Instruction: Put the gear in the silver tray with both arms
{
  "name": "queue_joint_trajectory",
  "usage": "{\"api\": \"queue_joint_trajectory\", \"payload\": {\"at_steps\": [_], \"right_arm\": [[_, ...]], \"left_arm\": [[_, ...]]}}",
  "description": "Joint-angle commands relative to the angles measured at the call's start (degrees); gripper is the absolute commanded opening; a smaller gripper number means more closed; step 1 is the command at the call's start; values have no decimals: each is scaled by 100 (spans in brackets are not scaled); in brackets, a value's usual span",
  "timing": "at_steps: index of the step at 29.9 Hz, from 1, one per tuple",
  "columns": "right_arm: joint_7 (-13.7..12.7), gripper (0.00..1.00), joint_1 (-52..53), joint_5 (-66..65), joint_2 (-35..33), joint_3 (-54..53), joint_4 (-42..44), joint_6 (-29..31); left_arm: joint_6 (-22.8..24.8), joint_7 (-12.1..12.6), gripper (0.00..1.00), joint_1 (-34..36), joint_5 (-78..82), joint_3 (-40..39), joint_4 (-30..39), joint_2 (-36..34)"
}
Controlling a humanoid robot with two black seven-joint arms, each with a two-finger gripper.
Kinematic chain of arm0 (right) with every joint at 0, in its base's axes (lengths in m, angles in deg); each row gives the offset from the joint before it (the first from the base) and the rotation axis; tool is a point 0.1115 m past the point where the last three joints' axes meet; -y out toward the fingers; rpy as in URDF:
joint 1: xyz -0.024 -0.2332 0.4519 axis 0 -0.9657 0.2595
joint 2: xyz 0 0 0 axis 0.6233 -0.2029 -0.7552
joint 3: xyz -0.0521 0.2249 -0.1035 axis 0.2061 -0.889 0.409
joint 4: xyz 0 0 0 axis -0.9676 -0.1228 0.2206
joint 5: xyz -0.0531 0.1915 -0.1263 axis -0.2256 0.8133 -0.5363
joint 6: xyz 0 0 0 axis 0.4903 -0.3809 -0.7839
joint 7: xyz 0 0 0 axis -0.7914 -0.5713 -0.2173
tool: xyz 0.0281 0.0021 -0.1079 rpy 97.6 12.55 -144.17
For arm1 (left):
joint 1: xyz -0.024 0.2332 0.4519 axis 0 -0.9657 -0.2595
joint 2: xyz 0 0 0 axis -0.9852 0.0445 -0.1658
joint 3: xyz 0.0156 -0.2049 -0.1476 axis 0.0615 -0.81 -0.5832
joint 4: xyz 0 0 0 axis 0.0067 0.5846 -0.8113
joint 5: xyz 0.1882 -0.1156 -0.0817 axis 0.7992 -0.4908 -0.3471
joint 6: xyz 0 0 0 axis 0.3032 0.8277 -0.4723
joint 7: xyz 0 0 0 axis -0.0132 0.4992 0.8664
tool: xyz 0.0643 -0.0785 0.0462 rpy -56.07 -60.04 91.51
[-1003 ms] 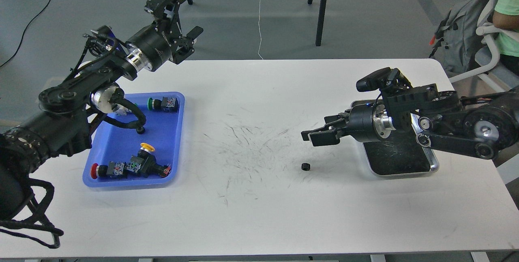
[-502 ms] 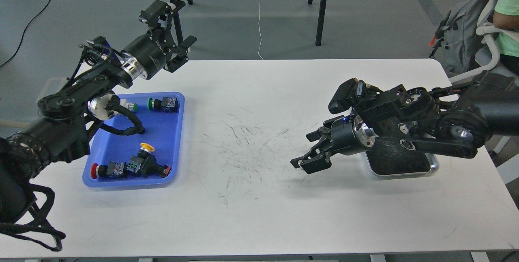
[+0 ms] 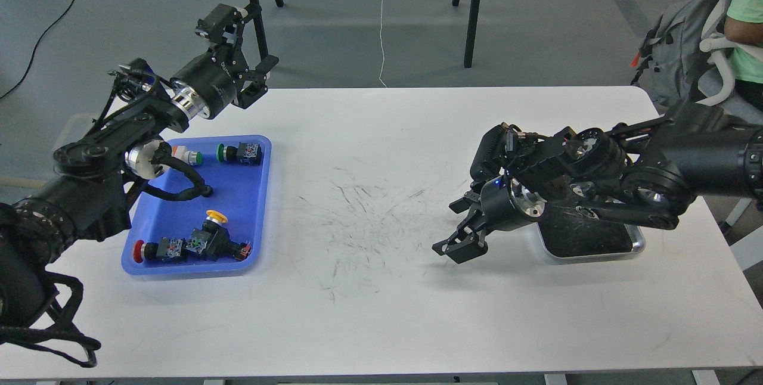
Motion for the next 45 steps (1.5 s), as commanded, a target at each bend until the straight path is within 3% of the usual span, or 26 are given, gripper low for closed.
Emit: {"api": "queue_joint_trajectory", "payload": {"at_steps": [1, 20, 22, 27, 34, 45], "right_arm": [[22, 90, -12, -104, 209, 216, 202, -21], [22, 74, -82, -333, 447, 560, 413, -22], [22, 66, -74, -333, 447, 586, 422, -22], [22, 60, -161, -333, 447, 586, 519, -22], [22, 42, -205, -333, 464, 586, 546, -21], [22, 39, -276, -324, 499, 577, 686, -22]], "left_arm": [[0, 0, 100, 0, 4, 0, 1, 0], [0, 0, 100, -18, -5, 0, -34, 53], [0, 0, 100, -18, -5, 0, -34, 53], [0, 0, 100, -18, -5, 0, -34, 71], [0, 0, 100, -9, -5, 0, -34, 71], [0, 0, 100, -18, -5, 0, -34, 53]]}}
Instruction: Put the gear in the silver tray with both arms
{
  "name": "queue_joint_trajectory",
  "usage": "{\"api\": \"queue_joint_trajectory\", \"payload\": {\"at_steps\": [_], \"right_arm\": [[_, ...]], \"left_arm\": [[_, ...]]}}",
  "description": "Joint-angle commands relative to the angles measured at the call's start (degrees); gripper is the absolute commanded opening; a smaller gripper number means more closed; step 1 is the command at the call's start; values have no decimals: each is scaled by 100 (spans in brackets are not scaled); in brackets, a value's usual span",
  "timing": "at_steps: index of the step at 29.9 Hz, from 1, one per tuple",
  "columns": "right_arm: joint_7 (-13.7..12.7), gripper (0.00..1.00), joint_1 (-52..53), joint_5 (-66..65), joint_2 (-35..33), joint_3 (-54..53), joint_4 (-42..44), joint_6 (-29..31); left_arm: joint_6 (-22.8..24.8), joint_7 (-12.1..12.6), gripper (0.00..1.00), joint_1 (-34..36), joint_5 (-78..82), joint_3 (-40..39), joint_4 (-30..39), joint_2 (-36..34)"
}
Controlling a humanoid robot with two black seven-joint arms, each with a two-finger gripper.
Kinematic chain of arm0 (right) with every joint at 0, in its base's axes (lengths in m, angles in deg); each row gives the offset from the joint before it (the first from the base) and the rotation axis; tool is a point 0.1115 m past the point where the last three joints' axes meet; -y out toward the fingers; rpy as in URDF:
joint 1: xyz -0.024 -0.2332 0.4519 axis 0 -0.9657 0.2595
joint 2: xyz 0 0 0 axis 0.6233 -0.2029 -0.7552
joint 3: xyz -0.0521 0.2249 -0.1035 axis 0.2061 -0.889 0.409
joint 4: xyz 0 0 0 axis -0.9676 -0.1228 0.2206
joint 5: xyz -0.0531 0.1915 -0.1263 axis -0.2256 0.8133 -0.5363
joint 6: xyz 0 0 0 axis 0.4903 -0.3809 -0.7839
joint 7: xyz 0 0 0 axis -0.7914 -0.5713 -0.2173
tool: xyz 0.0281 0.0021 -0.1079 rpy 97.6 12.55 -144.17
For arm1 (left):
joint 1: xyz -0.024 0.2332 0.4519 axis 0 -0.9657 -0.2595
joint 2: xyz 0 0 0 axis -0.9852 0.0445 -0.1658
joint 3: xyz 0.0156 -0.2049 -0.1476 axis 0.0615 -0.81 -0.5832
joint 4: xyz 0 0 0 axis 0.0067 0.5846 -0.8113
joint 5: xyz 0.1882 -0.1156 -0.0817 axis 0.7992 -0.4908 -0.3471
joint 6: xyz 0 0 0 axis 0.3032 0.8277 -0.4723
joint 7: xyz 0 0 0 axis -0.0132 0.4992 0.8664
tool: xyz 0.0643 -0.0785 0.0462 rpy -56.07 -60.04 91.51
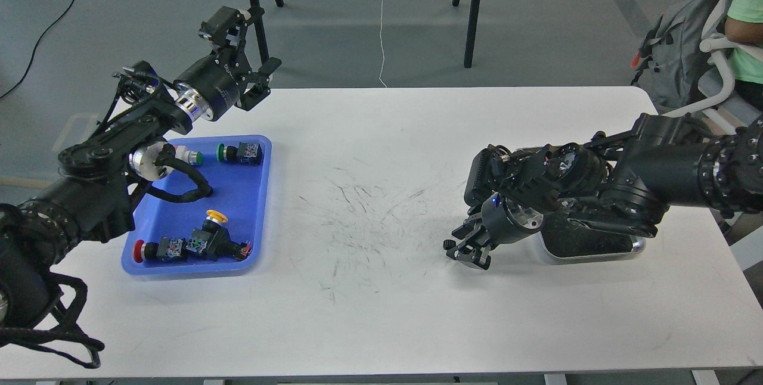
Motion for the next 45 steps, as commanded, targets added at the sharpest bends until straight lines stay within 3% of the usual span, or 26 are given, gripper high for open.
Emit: {"api": "queue_joint_trajectory", "payload": {"at_steps": [1, 13, 16, 20, 25, 38, 45], "right_arm": [[0, 38, -5, 0, 10, -2, 7, -13], [0, 33, -58, 27, 229, -55, 104, -57], [0, 20, -58, 18, 282, -55, 112, -65], [0, 17, -49, 18, 282, -55, 112, -65], [0, 2, -23, 18, 273, -55, 112, -57], [0, 2, 135, 26, 177, -46, 130, -22], [0, 2, 303, 141, -446, -432, 191, 5]], "left_arm": [[0, 0, 100, 0, 0, 0, 0, -16], [0, 0, 100, -71, 0, 18, 0, -42], [0, 0, 100, -71, 0, 18, -8, -51], [0, 0, 100, -71, -9, 18, 0, -60], [0, 0, 100, -71, -9, 18, -8, -51], [0, 0, 100, -71, -9, 44, -26, -60], [0, 0, 100, -71, 0, 62, -26, -16]]}}
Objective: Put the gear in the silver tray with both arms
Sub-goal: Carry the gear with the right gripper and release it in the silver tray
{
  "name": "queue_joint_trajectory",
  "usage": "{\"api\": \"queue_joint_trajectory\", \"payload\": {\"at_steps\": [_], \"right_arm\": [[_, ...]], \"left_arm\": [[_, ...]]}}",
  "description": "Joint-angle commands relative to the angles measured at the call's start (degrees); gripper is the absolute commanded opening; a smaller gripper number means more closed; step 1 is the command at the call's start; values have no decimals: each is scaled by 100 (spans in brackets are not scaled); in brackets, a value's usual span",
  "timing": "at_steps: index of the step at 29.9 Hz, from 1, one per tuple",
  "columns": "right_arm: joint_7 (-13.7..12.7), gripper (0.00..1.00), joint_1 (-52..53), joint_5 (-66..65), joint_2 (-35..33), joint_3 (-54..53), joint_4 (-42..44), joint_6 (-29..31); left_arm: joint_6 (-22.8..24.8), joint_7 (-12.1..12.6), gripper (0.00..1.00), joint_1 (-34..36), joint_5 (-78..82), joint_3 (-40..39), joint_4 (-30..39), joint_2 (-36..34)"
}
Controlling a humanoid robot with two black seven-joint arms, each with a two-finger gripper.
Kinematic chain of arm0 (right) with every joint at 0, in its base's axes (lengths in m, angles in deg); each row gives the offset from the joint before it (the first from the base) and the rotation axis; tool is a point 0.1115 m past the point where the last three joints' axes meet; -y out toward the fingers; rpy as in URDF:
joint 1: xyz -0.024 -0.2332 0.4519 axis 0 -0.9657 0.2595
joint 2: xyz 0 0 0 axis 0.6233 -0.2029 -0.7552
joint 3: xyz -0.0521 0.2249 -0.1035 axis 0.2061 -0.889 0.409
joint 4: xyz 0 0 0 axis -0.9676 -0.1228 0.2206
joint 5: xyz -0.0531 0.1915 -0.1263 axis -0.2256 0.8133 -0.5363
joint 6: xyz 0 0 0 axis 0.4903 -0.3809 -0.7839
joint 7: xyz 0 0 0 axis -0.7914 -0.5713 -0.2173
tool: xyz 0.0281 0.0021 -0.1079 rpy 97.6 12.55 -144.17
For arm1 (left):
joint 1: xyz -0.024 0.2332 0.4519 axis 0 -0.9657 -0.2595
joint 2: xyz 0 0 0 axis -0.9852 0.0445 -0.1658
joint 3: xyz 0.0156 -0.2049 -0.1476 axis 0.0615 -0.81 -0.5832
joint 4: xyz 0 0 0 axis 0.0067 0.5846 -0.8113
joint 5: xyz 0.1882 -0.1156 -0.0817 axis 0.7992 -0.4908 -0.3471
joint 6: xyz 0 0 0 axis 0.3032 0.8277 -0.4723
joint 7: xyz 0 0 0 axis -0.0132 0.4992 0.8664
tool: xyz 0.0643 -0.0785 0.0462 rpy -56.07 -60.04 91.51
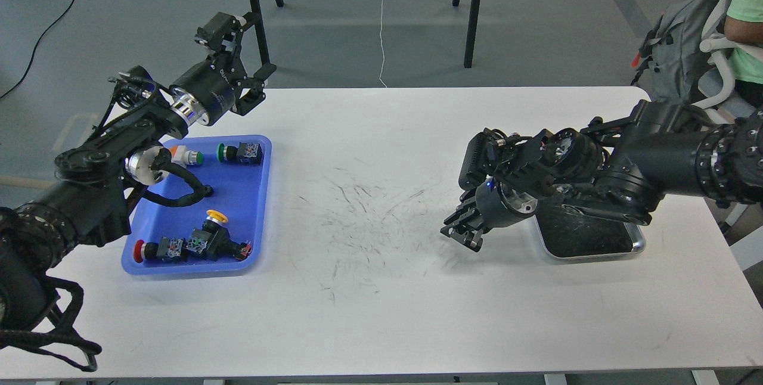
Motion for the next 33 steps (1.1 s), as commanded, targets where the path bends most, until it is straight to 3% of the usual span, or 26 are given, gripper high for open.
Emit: {"api": "queue_joint_trajectory", "payload": {"at_steps": [1, 8, 15, 26, 33], "right_arm": [[0, 2, 56, 26, -498, -337, 47, 20], [0, 2, -6, 26, -1526, -698, 90, 29], [0, 2, -857, 211, -2133, -1619, 828, 3], [0, 2, -2695, 342, -2002, -3807, 2181, -59], [0, 2, -2994, 1054, -1835, -3924, 2296, -67]], "left_arm": [[0, 0, 100, 3, 9, 12, -4, 19], [0, 0, 100, -6, 9, 29, -4, 37], [0, 0, 100, -111, 18, 30, 5, 98], [0, 0, 100, -216, 18, 135, 5, 168], [0, 0, 100, -199, 18, 153, 14, 212]]}}
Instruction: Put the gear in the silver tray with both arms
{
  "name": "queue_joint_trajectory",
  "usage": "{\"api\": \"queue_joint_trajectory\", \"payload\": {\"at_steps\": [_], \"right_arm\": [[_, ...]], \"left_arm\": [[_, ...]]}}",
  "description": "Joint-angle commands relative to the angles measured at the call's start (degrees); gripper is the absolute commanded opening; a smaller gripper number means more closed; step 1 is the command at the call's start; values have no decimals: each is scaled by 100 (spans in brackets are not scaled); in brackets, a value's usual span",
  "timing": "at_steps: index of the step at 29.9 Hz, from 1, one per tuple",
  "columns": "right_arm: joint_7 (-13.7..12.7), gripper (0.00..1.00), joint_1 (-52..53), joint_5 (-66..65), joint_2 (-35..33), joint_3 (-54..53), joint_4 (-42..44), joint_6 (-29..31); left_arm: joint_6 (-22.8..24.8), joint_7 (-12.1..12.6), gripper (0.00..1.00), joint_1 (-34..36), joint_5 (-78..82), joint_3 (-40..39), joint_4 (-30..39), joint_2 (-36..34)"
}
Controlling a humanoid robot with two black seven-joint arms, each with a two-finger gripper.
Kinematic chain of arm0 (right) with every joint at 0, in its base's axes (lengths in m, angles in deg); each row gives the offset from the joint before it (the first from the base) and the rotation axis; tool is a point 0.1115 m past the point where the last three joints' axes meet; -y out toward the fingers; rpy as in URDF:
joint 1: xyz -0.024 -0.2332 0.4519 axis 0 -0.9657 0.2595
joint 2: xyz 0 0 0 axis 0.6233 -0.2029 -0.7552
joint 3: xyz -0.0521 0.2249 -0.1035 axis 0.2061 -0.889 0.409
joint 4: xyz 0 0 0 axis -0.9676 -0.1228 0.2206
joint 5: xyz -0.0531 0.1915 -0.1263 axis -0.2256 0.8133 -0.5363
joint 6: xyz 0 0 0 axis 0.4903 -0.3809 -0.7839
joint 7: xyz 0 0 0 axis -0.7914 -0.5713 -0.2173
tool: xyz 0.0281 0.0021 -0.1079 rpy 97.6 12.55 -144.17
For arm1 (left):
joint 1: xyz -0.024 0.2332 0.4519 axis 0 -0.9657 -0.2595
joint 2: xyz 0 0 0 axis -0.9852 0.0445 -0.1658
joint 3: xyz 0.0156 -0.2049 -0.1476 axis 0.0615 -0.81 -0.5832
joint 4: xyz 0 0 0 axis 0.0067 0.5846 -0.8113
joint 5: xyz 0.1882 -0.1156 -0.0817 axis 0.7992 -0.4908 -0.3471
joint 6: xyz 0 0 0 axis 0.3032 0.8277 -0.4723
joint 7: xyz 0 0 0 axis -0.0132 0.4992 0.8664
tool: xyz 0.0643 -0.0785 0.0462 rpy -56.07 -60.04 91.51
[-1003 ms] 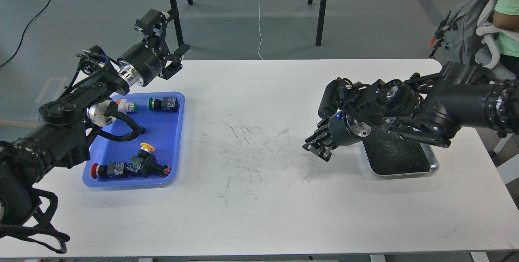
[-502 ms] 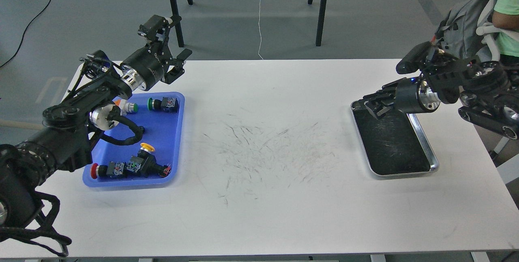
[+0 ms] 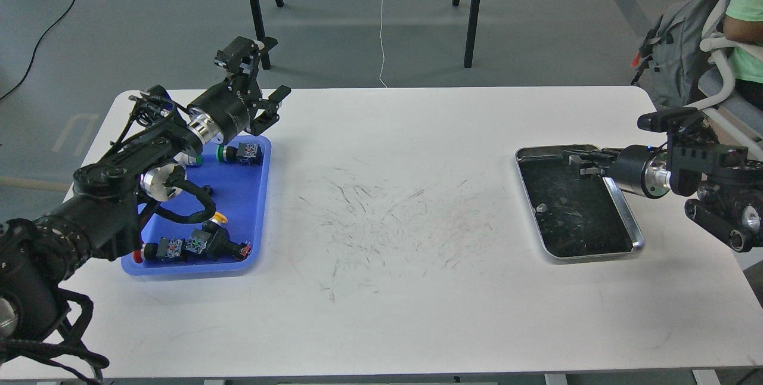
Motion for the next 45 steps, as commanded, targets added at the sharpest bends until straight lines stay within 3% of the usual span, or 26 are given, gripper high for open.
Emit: {"api": "queue_joint_trajectory", "payload": {"at_steps": [1, 9, 17, 27, 32, 35, 37, 44, 45], "right_arm": [[0, 2, -60, 347, 97, 10, 61, -11], [0, 2, -192, 1400, 159, 53, -9, 129], [0, 2, -218, 2288, 133, 70, 70, 849], [0, 4, -288, 2457, 150, 133, 369, 973], [0, 10, -297, 2457, 150, 141, 377, 973], [0, 21, -306, 2439, 159, 150, 377, 973], [0, 37, -306, 2448, 159, 150, 377, 973], [0, 55, -253, 2457, 168, 141, 369, 964], [0, 62, -244, 2457, 168, 133, 369, 964]], "left_arm": [[0, 0, 100, 13, 0, 1, 8, 46], [0, 0, 100, -57, 0, 1, 8, 73], [0, 0, 100, -57, 0, 1, 17, 38], [0, 0, 100, -57, 0, 1, 8, 73], [0, 0, 100, -57, 0, 1, 8, 64], [0, 0, 100, -57, 0, 1, 8, 64], [0, 0, 100, -66, 0, 1, 8, 64], [0, 0, 100, -66, 0, 1, 8, 64], [0, 0, 100, -57, 0, 1, 8, 64]]}}
